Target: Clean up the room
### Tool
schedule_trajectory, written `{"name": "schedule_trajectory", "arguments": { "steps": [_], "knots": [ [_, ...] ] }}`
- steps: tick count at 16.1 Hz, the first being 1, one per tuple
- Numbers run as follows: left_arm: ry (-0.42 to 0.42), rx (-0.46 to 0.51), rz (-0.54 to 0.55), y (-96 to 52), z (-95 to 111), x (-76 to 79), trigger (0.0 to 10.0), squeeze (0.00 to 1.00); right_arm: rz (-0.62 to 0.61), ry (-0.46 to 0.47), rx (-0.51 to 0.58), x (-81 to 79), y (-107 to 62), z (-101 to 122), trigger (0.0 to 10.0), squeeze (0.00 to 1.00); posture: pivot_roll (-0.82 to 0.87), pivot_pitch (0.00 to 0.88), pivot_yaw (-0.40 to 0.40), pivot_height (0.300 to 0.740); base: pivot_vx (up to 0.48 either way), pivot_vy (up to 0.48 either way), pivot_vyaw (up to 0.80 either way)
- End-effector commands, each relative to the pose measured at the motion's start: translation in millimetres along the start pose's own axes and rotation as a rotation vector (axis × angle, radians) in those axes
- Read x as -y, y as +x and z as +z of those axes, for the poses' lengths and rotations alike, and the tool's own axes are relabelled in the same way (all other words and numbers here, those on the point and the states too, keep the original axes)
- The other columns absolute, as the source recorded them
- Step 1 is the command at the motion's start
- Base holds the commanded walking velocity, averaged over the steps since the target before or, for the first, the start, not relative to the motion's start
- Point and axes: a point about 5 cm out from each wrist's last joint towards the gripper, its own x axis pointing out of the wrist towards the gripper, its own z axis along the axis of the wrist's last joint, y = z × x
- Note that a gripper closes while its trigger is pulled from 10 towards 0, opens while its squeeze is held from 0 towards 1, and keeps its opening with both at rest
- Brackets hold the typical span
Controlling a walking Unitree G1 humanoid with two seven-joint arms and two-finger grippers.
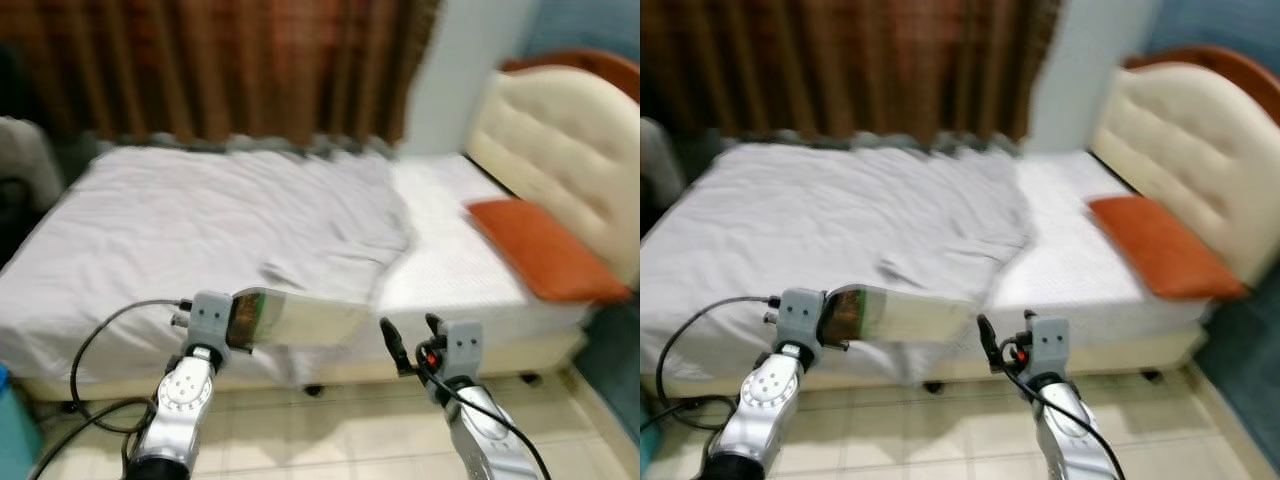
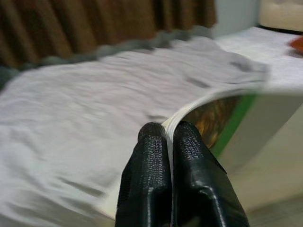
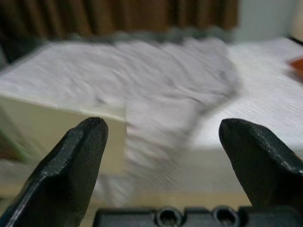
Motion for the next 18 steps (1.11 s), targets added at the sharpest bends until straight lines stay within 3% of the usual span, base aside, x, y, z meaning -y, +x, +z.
{"name": "schedule_trajectory", "arguments": {
  "steps": [1,4,6,11,14,18],
  "knots": [
    [0.000,0.052,-0.014,2.6,10,3.1,10.0,0.00,0.004,-0.001,0.022,0.5,4.2,7,10.0,0.00,0.03,0.000,-0.052,0.740,0.000,-0.480,0.00],
    [0.002,0.050,-0.001,3.3,10,-0.5,10.0,0.00,0.075,0.040,0.024,-7.8,8.8,12,10.0,0.00,0.04,0.000,-0.059,0.740,0.000,-0.480,0.00],
    [0.010,0.043,0.007,3.4,9,-3.1,10.0,0.00,0.141,0.001,0.037,-12.4,11.3,21,10.0,0.00,0.04,0.000,-0.059,0.740,0.000,-0.480,0.00],
    [0.019,0.055,0.009,6.5,13,-5.5,10.0,0.00,0.103,-0.066,0.044,7.9,17.4,32,10.0,0.00,0.04,0.000,-0.059,0.740,0.000,-0.480,0.00],
    [0.036,0.062,0.030,7.0,13,-11.0,10.0,0.00,0.039,-0.005,0.068,9.8,14.7,32,10.0,0.00,0.04,0.000,-0.057,0.740,0.000,0.000,0.00],
    [0.016,0.093,-0.019,9.9,21,-5.3,10.0,0.00,0.068,0.014,0.041,-4.8,12.0,19,10.0,0.00,0.04,0.000,-0.050,0.740,0.328,0.000,0.00]
  ]
}}
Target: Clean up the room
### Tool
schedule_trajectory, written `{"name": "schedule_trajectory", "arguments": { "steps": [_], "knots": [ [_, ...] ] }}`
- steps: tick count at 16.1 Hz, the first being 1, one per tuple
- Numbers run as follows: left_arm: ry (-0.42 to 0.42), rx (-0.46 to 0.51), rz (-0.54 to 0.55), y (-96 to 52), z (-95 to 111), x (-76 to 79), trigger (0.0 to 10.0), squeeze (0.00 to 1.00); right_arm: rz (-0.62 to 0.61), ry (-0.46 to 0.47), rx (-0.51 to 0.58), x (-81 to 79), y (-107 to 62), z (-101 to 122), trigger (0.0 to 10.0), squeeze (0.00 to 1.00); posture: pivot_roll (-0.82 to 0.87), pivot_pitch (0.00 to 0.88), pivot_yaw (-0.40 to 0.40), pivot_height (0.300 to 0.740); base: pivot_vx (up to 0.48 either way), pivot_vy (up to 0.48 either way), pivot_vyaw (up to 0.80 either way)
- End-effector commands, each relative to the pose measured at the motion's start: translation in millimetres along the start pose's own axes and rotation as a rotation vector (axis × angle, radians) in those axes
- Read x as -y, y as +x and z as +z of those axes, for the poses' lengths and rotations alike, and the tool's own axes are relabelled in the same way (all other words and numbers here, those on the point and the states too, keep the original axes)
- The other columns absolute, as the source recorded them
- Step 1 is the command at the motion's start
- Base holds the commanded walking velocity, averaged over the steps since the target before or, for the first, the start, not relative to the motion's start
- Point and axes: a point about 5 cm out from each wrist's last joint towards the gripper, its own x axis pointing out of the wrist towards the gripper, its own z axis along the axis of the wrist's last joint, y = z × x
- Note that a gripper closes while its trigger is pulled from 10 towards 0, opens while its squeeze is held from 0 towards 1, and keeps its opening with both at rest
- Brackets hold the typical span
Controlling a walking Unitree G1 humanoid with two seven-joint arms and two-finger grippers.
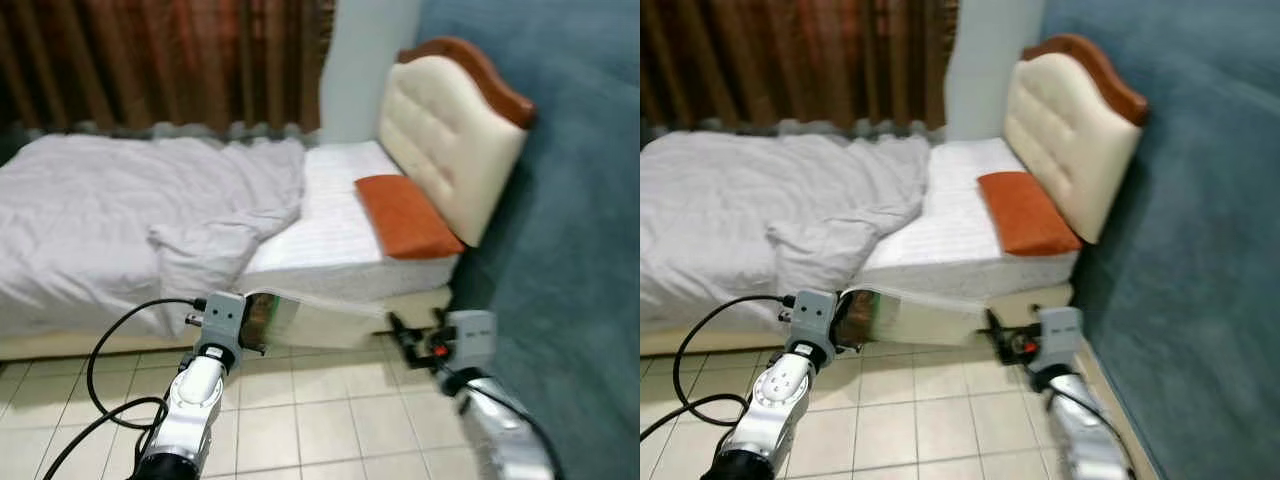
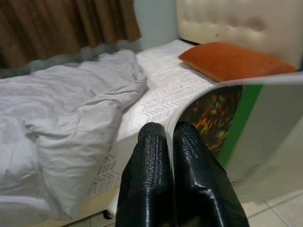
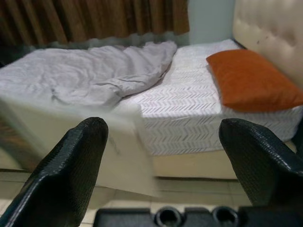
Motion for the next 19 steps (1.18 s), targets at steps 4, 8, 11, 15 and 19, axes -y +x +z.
{"name": "schedule_trajectory", "arguments": {
  "steps": [4,8,11,15,19],
  "knots": [
    [-0.008,0.065,0.007,7.7,16,-7.3,10.0,0.00,-0.001,-0.011,0.005,1.5,-1.0,1,10.0,0.00,0.03,0.000,-0.048,0.740,0.480,0.000,0.00],
    [-0.017,0.061,0.009,7.7,15,-8.0,10.0,0.00,-0.013,-0.016,0.004,5.0,-2.5,-1,10.0,0.00,0.03,0.000,-0.050,0.740,0.480,0.000,0.00],
    [-0.015,0.054,0.007,8.1,13,-8.7,10.0,0.00,-0.009,-0.017,0.016,4.5,-1.6,2,10.0,0.00,0.03,0.000,-0.049,0.740,0.480,0.000,0.00],
    [0.003,0.050,-0.001,12.1,15,-11.9,10.0,0.00,-0.009,-0.014,0.018,4.2,-2.9,1,10.0,0.00,0.03,0.000,-0.043,0.740,0.480,0.000,0.00],
    [0.015,0.049,0.010,16.3,18,-18.6,10.0,0.00,-0.009,-0.014,0.009,5.9,-5.5,-3,10.0,0.00,0.02,0.000,-0.040,0.740,0.480,0.000,0.00]
  ]
}}
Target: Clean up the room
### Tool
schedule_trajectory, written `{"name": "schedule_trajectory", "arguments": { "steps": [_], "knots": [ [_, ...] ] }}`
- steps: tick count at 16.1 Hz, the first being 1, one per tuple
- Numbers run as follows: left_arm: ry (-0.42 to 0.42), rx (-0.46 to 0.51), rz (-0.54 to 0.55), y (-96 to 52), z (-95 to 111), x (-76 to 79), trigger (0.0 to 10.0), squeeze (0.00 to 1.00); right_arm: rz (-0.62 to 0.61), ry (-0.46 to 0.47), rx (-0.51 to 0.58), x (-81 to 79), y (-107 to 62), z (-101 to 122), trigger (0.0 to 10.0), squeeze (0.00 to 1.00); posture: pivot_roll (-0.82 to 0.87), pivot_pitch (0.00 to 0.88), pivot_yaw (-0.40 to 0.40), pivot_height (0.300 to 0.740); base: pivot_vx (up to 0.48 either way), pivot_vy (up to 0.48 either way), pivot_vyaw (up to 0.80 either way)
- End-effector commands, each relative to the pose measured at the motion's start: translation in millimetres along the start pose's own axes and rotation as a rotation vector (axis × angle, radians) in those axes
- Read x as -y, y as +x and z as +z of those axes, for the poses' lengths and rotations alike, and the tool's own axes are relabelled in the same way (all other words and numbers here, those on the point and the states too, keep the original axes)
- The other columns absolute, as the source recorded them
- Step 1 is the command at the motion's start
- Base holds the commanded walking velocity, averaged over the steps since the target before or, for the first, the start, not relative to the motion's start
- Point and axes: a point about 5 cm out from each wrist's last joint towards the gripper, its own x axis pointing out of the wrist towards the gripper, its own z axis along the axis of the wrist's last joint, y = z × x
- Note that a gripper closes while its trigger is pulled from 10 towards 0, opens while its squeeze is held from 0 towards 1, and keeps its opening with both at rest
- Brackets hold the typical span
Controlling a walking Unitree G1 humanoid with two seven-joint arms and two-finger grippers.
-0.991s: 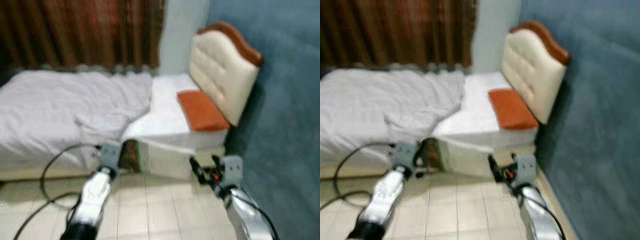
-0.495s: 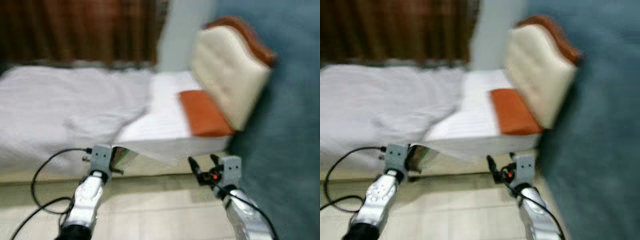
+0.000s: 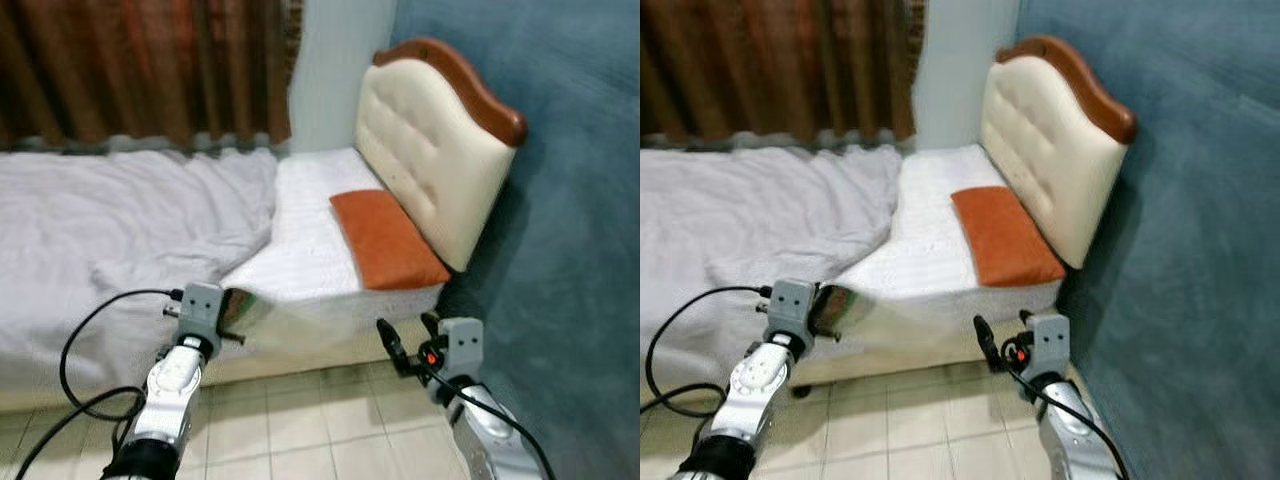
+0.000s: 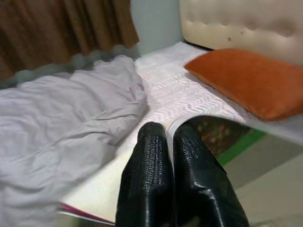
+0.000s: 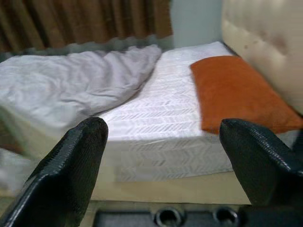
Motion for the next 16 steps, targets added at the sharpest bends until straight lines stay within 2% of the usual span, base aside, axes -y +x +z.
{"name": "schedule_trajectory", "arguments": {
  "steps": [1,16],
  "knots": [
    [0.002,0.065,-0.025,9.3,17.0,6.2,10.0,0.00,-0.018,-0.006,0.007,5.7,-1.2,2.4,10.0,0.00,0.02,0.000,-0.041,0.740,0.480,0.000,0.00],
    [0.011,0.065,-0.001,13.6,18.2,-0.9,10.0,0.00,0.014,0.000,-0.003,-0.3,-0.8,0.4,10.0,0.00,0.02,0.000,-0.045,0.740,0.480,0.000,0.00]
  ]
}}
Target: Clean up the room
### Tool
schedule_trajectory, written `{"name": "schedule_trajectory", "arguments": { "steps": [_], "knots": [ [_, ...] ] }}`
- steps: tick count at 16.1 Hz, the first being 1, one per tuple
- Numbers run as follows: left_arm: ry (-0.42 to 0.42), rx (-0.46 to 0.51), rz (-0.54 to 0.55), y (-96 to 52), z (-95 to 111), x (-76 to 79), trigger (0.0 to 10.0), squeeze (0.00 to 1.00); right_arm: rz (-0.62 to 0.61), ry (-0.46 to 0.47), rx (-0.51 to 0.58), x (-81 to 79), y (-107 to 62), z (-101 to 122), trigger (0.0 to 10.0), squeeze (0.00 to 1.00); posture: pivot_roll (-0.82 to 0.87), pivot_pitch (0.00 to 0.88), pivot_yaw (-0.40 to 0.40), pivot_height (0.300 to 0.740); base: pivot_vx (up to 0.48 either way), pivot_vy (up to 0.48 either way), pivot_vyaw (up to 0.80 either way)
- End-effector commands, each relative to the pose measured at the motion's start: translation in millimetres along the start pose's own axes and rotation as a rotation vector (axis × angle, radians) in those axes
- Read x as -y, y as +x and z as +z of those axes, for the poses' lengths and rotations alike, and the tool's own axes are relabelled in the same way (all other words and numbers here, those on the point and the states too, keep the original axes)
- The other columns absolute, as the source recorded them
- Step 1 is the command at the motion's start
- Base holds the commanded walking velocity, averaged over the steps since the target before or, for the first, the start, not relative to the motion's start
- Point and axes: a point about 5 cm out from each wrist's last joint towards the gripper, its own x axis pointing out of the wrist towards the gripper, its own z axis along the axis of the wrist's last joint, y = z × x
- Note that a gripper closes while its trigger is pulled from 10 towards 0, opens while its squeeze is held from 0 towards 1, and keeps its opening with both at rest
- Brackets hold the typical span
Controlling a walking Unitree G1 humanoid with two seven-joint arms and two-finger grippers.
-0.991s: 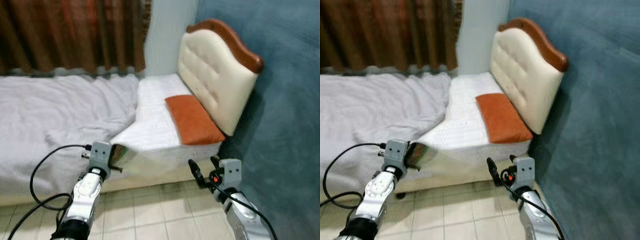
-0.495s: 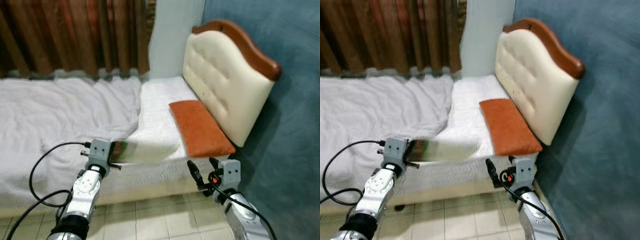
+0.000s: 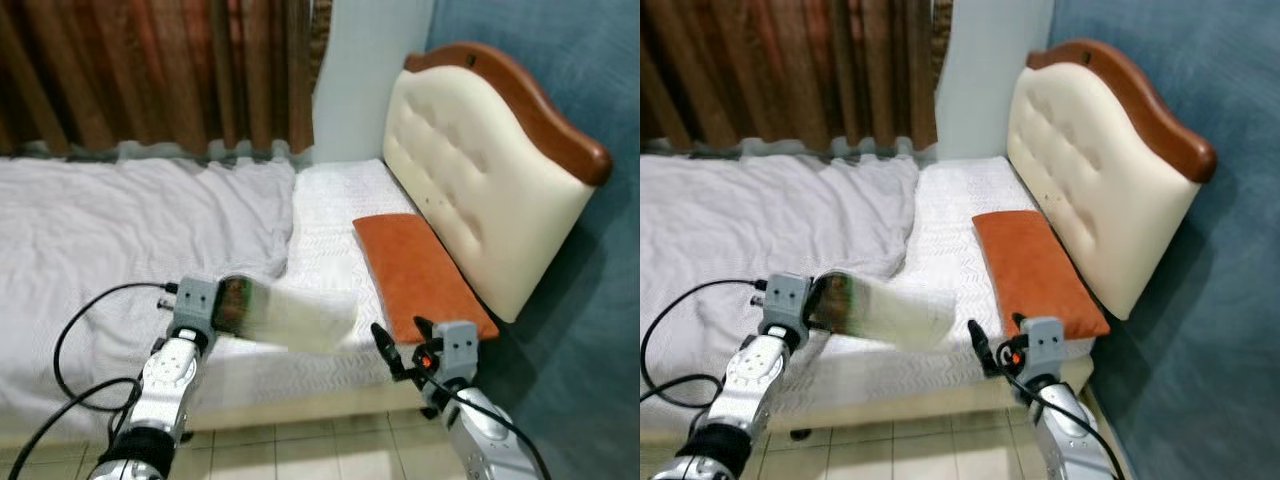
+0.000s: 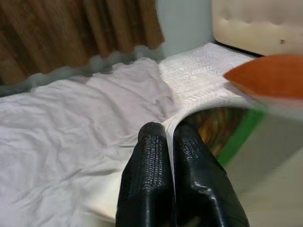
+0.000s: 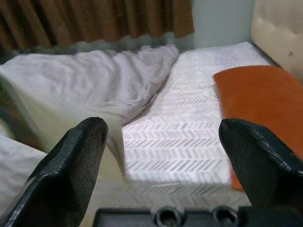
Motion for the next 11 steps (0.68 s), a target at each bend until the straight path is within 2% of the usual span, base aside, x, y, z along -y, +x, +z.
{"name": "schedule_trajectory", "arguments": {
  "steps": [1,8,11],
  "knots": [
    [-0.011,0.059,-0.027,8.8,15,10.9,10.0,0.00,-0.026,-0.019,0.001,9.5,-3.1,4,10.0,0.00,0.02,0.000,-0.045,0.740,0.480,0.000,0.00],
    [-0.001,0.058,-0.047,13.3,18,14.4,10.0,0.00,-0.033,-0.020,0.001,9.5,-5.9,2,10.0,0.00,0.00,0.000,-0.034,0.740,0.480,0.000,0.00],
    [0.002,0.059,-0.077,16.5,20,21.0,10.0,0.00,-0.042,-0.019,0.001,9.0,-8.6,1,10.0,0.00,-0.01,0.000,-0.023,0.740,0.480,0.000,0.00]
  ]
}}
